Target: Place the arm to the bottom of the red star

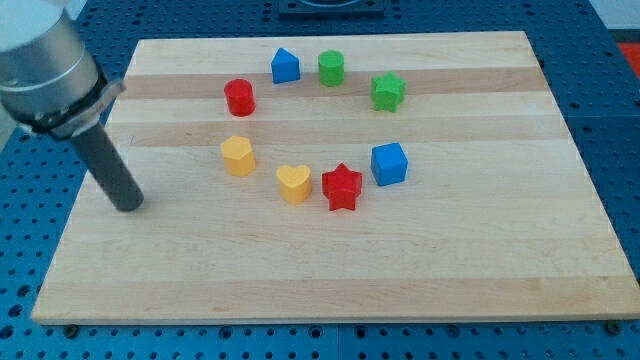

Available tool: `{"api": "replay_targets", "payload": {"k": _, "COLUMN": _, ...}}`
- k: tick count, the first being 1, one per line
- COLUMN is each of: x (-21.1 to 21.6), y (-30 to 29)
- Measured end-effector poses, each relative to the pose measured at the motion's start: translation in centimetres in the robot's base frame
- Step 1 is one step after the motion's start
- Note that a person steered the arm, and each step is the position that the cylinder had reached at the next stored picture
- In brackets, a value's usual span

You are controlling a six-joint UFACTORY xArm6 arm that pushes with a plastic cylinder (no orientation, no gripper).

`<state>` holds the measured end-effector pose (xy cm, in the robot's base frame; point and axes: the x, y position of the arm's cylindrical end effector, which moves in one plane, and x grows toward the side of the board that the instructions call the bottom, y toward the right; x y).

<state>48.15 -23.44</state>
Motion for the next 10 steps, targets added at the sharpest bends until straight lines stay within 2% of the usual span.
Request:
{"api": "replay_targets", "payload": {"k": 1, "x": -2.7, "y": 0.0}}
{"api": "replay_targets", "payload": {"k": 3, "x": -4.6, "y": 0.0}}
{"api": "replay_targets", "payload": {"k": 5, "x": -4.6, "y": 0.0}}
{"api": "replay_targets", "payload": {"k": 8, "x": -1.9, "y": 7.4}}
{"api": "replay_targets", "payload": {"k": 10, "x": -1.2, "y": 8.3}}
